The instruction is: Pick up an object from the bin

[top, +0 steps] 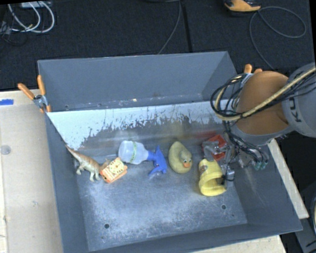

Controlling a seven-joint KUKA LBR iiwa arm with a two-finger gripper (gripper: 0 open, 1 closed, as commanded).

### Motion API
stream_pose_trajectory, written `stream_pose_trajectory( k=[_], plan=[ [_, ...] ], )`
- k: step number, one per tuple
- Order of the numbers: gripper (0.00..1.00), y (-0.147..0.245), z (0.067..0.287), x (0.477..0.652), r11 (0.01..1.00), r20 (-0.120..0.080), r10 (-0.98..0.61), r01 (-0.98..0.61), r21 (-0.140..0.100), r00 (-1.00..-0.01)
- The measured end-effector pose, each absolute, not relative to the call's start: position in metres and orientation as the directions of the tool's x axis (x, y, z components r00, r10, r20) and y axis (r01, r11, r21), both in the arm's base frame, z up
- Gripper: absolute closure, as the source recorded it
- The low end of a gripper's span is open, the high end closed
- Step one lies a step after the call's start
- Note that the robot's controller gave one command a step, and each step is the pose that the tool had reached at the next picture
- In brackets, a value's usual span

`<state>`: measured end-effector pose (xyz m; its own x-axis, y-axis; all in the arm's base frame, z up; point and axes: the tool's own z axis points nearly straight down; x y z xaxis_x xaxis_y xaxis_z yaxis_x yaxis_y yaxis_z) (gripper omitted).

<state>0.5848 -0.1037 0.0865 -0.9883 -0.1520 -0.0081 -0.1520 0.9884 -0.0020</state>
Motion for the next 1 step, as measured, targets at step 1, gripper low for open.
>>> stream_pose_trajectory(
  k=[1],
  plan=[
    [1.0,-0.1036,0.0864,0.5848,0.988,-0.008,-0.153,-0.153,-0.002,-0.988]
  ],
)
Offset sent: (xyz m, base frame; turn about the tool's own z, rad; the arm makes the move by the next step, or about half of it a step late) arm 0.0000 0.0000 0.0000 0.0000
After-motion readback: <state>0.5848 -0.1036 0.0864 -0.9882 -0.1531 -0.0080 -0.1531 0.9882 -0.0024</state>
